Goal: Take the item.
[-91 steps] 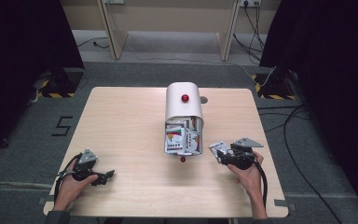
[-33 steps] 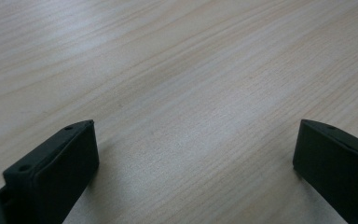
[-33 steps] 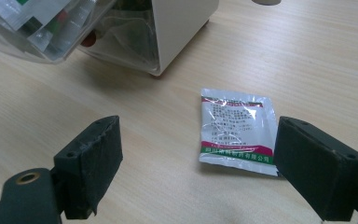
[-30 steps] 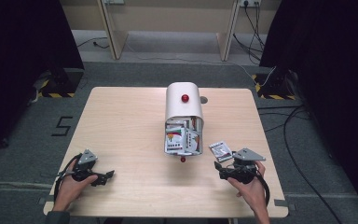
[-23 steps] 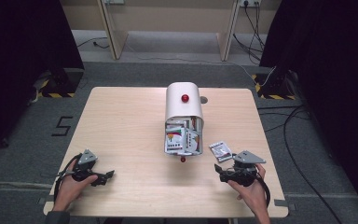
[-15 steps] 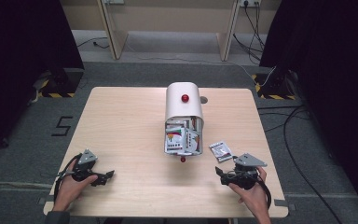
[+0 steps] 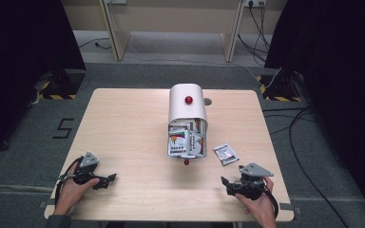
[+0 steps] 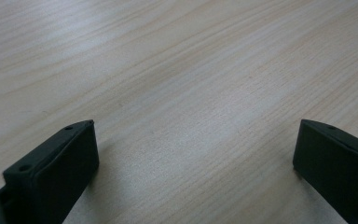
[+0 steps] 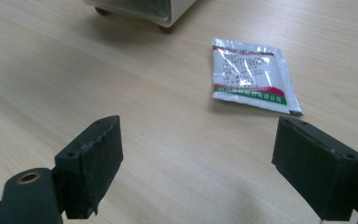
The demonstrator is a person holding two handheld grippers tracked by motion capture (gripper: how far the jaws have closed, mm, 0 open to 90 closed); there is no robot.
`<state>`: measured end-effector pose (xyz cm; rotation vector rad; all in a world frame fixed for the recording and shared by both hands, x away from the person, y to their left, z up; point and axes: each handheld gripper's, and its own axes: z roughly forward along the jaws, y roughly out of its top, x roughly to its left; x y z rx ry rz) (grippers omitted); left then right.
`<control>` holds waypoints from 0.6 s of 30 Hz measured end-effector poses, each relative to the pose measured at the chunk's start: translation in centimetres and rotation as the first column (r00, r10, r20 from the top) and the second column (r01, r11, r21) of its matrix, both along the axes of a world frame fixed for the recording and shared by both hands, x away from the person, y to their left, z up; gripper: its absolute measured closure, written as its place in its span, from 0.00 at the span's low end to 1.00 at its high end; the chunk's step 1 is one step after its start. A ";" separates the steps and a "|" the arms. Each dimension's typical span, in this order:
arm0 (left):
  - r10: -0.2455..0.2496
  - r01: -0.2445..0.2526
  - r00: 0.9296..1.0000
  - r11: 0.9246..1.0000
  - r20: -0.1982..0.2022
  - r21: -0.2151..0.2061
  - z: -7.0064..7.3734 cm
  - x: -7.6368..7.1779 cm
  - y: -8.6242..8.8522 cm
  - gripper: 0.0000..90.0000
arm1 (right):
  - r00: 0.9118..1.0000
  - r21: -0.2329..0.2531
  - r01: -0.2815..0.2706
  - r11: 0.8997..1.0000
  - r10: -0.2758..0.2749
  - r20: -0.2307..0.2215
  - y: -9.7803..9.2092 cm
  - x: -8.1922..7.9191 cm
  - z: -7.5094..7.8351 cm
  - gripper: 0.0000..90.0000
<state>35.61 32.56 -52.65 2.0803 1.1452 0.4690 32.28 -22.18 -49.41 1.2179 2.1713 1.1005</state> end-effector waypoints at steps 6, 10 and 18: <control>0.000 0.000 1.000 1.000 0.000 0.000 0.0 0.0 0.0 0.00 | 1.000 0.002 0.005 1.000 -0.005 -0.007 -0.4 -0.8 -0.6 0.18; 0.000 0.000 1.000 1.000 0.000 0.000 0.0 0.0 0.0 0.00 | 1.000 0.002 0.003 1.000 -0.003 -0.016 -0.6 -1.2 -1.0 0.18; 0.000 0.000 1.000 1.000 0.000 -0.001 0.0 0.0 0.0 0.00 | 0.999 -0.004 0.007 1.000 -0.007 -0.038 -0.9 -1.7 -1.9 0.18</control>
